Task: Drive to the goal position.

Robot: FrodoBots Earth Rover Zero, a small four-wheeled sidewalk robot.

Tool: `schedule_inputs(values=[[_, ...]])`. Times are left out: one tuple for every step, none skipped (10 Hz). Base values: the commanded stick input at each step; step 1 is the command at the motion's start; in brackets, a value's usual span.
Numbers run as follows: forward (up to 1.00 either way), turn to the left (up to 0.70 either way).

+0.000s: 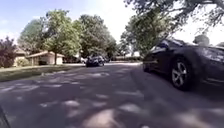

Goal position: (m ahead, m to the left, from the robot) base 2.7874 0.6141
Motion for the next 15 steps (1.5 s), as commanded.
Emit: schedule_inputs(values=[[0.69, 0.03], [0.69, 0.03], [0.69, 0.03], [0.69, 0.03], [0.69, 0.03], [0.69, 0.03], [0.69, 0.03], [0.69, 0.03], [0.69, 0.03], [0.69, 0.03], [0.69, 0.03], [0.69, 0.03], [0.69, 0.03], [0.69, 0.03], [0.69, 0.03]])
